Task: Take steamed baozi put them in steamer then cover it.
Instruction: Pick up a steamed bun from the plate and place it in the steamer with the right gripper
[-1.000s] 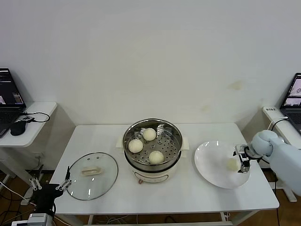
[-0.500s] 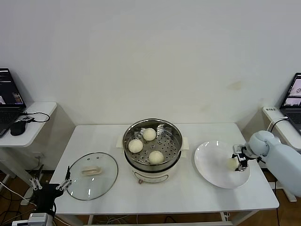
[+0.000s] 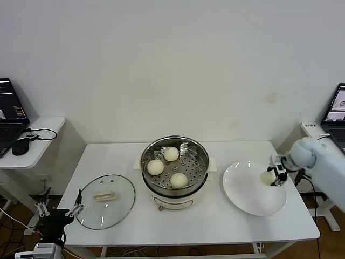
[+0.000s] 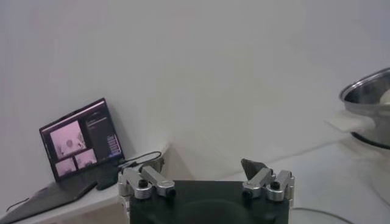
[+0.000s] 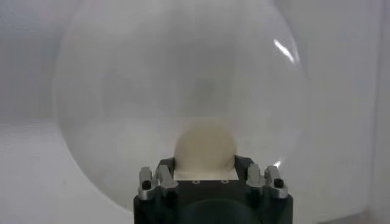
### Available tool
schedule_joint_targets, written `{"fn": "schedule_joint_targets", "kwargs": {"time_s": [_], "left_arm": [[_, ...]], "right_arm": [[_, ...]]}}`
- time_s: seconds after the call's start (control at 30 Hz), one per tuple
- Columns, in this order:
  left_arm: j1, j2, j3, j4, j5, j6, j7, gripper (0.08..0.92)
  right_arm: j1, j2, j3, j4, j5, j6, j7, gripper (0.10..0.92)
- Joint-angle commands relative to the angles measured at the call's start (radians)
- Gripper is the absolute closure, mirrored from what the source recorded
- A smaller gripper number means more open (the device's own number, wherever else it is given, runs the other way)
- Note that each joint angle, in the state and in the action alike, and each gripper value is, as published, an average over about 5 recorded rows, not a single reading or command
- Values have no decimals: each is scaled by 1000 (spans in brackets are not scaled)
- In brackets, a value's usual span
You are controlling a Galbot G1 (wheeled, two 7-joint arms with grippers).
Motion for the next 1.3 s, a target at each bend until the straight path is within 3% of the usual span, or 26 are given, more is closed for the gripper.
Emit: {"fn": "schedule_joint_targets", "kwargs": {"time_s": [0.03,0.27,0.63,0.9,1.3], "left_arm": [[0,3,6,-4,4,1,0,177],[0,5,8,-10,1,0,0,177],[8,-11,6,-27,2,0,0,177],[4,-21,5,-31,-1,-1,0,177],[-9,-17,4,-17,-5,0,1,177]], "right_arm": [[400,-46,-290,183,238,-114,-5,412],[695,100,-523,264,450,-230,56,399],[656,377,-602,249,640,-430,178,397],[563,492,-617,165,620,-459,203,396],[478,524,-611,71,519,-448,194,397]]}}
